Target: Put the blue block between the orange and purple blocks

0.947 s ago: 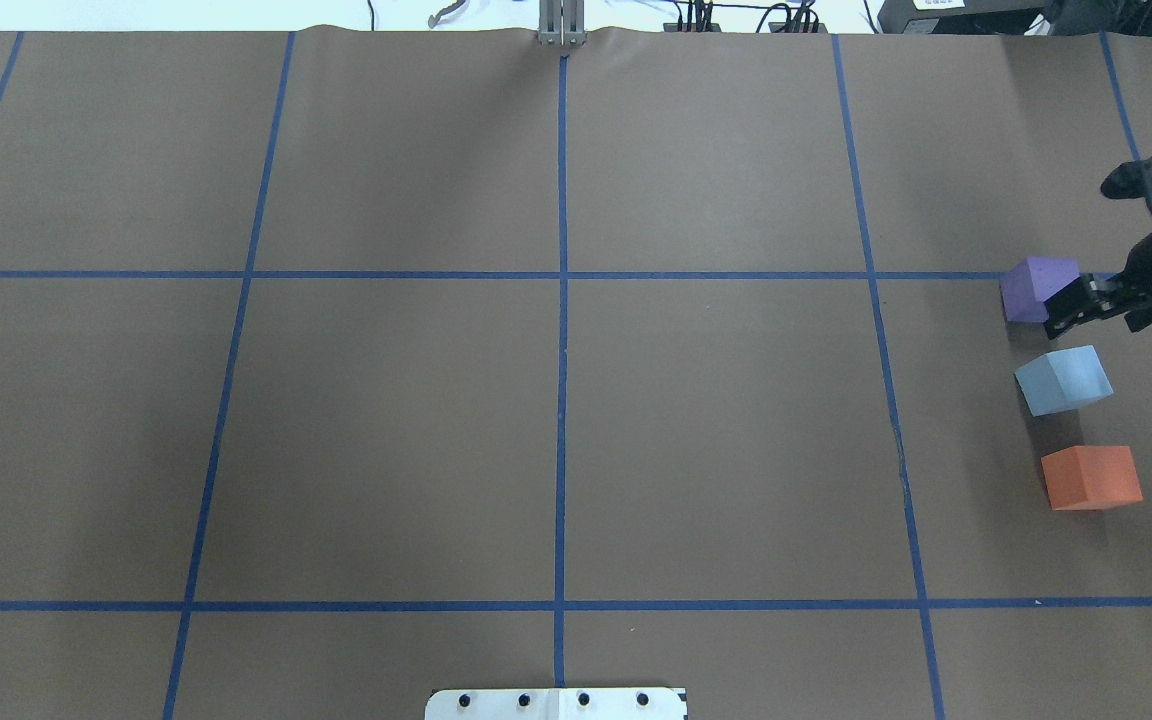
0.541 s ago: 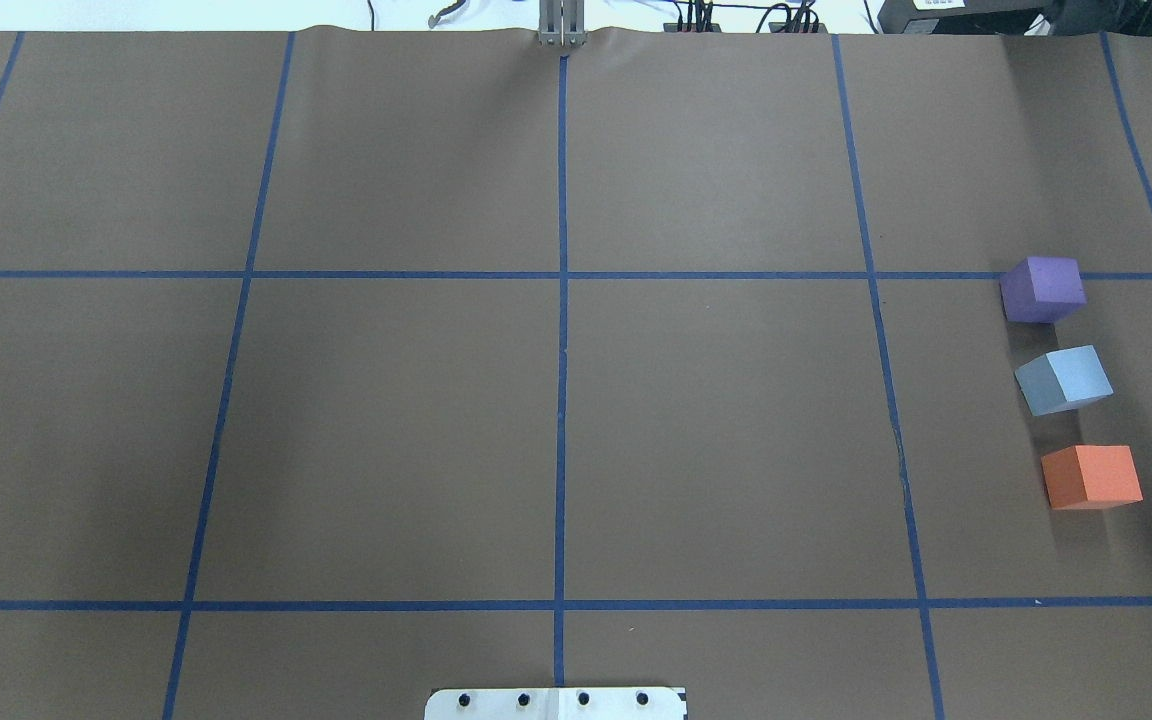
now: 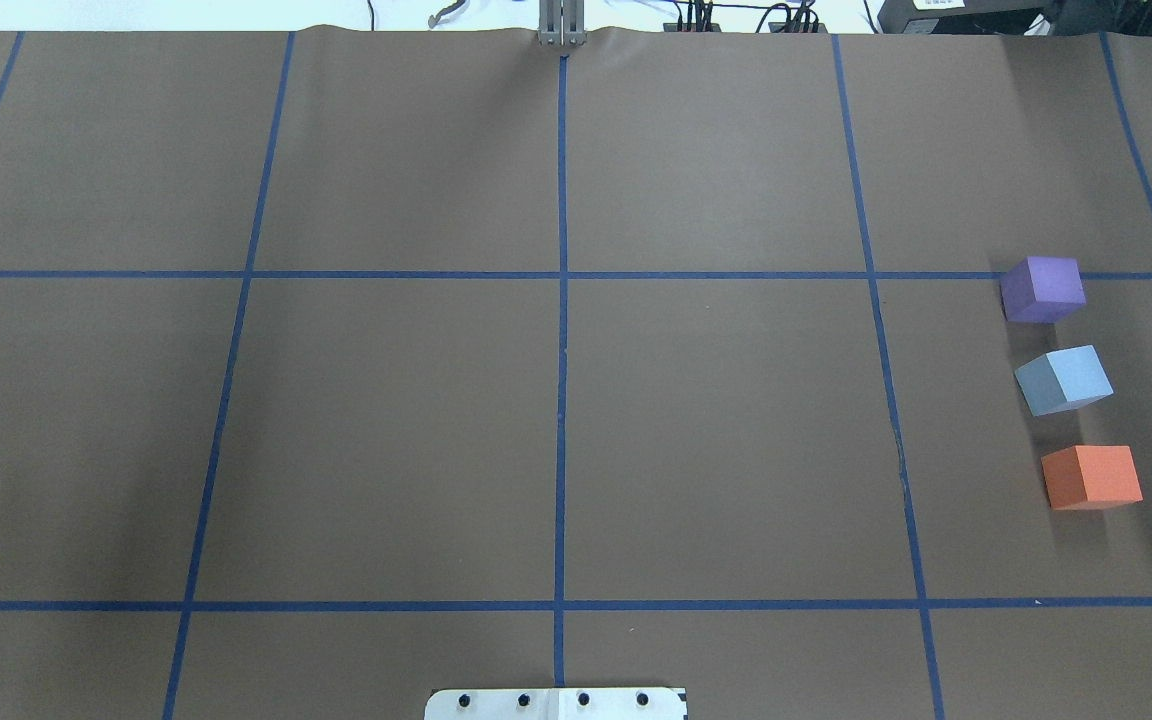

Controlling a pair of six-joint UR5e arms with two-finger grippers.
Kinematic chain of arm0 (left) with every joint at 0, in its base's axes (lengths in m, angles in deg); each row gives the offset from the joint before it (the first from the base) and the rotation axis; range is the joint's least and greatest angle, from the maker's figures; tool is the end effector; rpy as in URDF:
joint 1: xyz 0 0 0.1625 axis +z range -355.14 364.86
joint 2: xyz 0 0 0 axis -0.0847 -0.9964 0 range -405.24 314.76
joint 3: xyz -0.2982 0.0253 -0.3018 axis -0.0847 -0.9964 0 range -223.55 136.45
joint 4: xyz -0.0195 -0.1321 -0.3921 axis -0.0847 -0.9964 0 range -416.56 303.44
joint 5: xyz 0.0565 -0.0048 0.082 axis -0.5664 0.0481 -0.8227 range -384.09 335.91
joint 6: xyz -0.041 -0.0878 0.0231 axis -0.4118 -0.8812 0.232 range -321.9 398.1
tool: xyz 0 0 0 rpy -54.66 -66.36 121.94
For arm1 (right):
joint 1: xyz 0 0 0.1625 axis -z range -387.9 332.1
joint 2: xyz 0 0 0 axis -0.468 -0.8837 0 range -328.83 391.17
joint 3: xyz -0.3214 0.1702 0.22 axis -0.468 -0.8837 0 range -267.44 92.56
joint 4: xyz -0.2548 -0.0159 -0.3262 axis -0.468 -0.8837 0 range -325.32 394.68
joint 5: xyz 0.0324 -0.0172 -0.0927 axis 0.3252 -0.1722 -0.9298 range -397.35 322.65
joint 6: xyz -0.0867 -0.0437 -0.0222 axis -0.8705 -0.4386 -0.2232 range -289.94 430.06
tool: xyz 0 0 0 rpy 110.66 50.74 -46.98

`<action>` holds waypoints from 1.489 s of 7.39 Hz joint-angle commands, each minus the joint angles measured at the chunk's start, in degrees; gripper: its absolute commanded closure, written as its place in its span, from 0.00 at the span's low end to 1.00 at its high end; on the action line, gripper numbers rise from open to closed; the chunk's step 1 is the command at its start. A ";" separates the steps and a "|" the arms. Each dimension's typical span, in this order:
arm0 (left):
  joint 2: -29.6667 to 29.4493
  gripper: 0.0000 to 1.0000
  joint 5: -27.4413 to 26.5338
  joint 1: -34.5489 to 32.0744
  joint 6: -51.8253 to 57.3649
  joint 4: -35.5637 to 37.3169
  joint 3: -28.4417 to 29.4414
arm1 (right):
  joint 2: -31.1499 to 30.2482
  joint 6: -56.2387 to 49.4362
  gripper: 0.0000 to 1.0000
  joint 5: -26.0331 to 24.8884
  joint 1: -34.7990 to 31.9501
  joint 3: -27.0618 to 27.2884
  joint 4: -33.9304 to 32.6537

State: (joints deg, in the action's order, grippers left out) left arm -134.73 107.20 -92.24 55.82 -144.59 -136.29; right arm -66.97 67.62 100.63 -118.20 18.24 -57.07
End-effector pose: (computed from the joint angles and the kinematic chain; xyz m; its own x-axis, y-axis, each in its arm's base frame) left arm -0.1274 -0.4760 0.6467 0.7483 0.2162 -0.6271 -0.1094 0.9727 0.2048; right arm 0.0616 -0.4342 0.5881 0.6695 -0.1138 0.7340 0.0234 0.9909 0.1322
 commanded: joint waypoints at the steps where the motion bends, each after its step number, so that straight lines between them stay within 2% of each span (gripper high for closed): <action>1: 2.73 0.00 -0.06 -0.11 -0.40 -1.97 -1.29 | -0.21 0.42 0.00 0.46 -0.06 -0.21 -0.36; 3: 3.35 0.00 -0.06 0.15 -10.29 -2.06 -3.66 | -0.03 0.42 0.00 0.46 -0.06 -0.56 -0.45; 7: 3.44 0.00 0.03 4.01 -12.08 -2.06 -4.46 | 0.32 0.42 0.00 0.37 0.03 -0.57 -0.36; 11: 4.50 0.00 0.03 4.46 -12.09 -2.06 -4.55 | 0.58 0.33 0.00 0.11 0.03 -0.57 -0.45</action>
State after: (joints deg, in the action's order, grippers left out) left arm -130.30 107.19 -87.83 43.82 -146.65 -140.83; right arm -66.44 68.02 100.73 -118.18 17.68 -57.52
